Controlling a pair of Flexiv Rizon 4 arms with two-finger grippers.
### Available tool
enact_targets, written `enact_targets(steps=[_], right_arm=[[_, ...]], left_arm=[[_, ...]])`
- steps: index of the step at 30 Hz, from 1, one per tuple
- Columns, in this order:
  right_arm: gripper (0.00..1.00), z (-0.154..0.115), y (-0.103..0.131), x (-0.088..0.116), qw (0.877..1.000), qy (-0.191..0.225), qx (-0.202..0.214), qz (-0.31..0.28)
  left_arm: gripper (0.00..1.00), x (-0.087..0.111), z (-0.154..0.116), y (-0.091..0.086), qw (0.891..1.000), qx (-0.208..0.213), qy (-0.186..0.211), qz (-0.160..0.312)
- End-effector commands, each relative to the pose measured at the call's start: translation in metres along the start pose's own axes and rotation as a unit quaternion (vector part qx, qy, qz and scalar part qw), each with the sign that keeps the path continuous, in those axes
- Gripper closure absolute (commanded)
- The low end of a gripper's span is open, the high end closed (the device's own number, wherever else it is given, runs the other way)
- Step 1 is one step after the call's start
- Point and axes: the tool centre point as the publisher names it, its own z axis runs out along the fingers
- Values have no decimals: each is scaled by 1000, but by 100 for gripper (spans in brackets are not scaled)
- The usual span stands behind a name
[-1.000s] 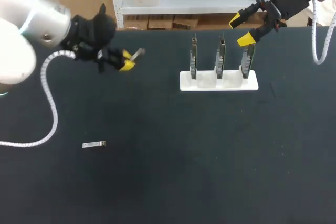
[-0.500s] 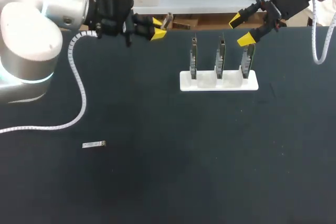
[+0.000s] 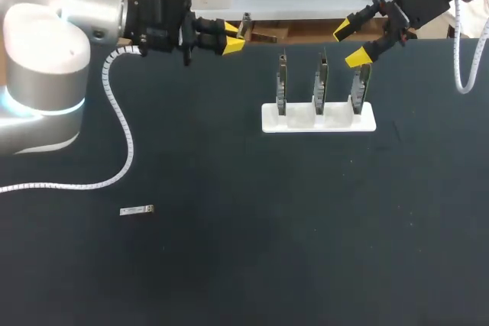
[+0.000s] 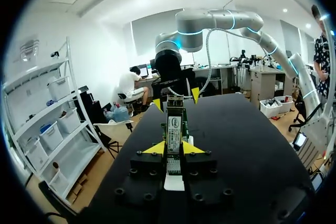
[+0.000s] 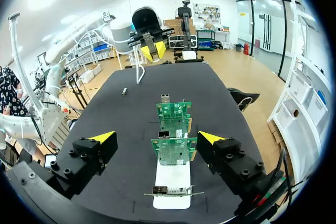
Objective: Pick up the optical module with the left hand, and insert it into the network port with the right hand.
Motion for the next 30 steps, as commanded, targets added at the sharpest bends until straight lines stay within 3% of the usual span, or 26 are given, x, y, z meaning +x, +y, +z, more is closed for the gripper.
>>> enact_targets(steps=[1,5,11,14,22,30], right_arm=[[0,0,-2,0,1000,0,-1,0],[0,0,-2,0,1000,0,-1,0],[0,0,-2,0,1000,0,-1,0],[0,0,-2,0,1000,0,-1,0],[0,0,-2,0,1000,0,-1,0],[0,0,-2,0,1000,0,-1,0]], left_arm=[[100,0,-1,0,1000,-1,-1,1],[100,0,1,-1,1000,0,-4,-2],[100,-17,35,-5,997,11,-82,-11],[100,-22,48,-10,994,31,-102,-28],[100,-31,71,-20,992,49,-114,-36],[100,-38,83,-11,991,34,-129,-28]])
